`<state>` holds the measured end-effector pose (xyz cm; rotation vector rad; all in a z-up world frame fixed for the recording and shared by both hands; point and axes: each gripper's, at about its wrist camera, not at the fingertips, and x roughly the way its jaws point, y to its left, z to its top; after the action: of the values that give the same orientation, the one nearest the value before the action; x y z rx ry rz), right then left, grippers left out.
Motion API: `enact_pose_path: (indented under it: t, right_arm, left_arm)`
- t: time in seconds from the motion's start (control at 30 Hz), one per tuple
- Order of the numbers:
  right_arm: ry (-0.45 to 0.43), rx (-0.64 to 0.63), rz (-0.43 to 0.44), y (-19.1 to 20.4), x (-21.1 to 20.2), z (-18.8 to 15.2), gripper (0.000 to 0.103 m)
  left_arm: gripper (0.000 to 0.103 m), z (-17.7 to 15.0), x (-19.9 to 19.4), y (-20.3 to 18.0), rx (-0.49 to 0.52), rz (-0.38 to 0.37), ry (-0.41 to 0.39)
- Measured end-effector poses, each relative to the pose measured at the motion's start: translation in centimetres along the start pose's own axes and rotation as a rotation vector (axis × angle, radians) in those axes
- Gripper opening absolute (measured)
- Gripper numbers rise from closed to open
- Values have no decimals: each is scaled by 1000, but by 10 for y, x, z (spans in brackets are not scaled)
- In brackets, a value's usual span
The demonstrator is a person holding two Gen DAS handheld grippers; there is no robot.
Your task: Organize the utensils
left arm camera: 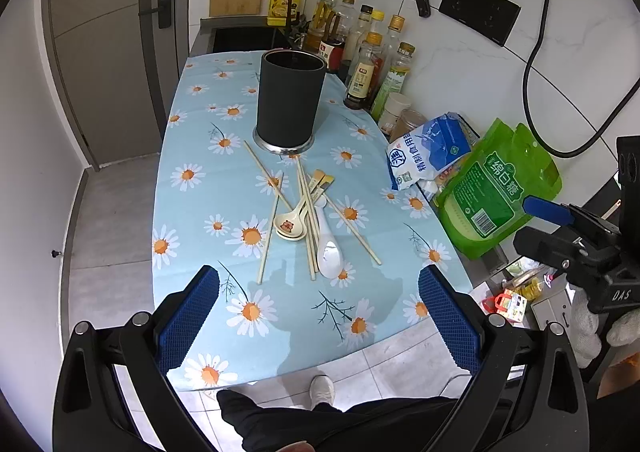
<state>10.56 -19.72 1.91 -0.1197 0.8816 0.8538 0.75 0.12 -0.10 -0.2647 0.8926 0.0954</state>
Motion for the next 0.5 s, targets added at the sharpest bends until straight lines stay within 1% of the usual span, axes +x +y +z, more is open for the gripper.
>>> enact_pose_path:
  t: [0.5]
  right_arm:
    - [11,0,10,1,3,-3,98]
  left_arm:
    - [97,-2,1,-2,-2,2,1]
